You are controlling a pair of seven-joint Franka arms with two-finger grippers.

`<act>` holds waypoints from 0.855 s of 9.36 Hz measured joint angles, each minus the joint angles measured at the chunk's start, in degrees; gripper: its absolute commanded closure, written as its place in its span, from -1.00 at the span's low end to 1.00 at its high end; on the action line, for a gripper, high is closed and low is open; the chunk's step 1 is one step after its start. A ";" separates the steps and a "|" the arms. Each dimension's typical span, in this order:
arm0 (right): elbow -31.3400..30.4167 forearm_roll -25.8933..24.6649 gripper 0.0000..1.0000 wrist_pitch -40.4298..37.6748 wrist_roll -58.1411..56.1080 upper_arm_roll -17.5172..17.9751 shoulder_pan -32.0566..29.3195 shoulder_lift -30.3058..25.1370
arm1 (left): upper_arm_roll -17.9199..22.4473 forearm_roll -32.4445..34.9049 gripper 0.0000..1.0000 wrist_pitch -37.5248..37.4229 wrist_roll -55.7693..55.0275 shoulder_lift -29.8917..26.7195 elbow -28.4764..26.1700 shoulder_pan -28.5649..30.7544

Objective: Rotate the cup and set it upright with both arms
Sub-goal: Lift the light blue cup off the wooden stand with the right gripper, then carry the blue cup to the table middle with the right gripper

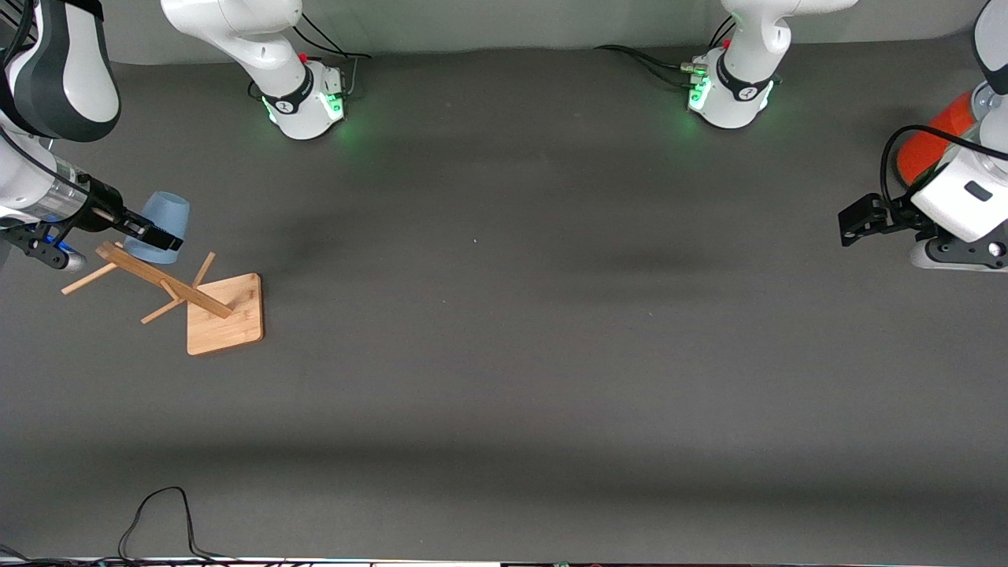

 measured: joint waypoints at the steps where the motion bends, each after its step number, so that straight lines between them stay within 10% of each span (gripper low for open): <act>1: 0.01 0.02 0.02 -0.53 0.03 -0.11 0.00 -0.38 | 0.00 -0.12 -1.00 0.00 0.00 0.00 0.00 0.00; 8: 0.07 0.42 0.02 -14.82 24.42 0.37 14.34 -13.61 | -0.01 -0.53 -1.00 0.00 0.00 0.52 0.01 -0.06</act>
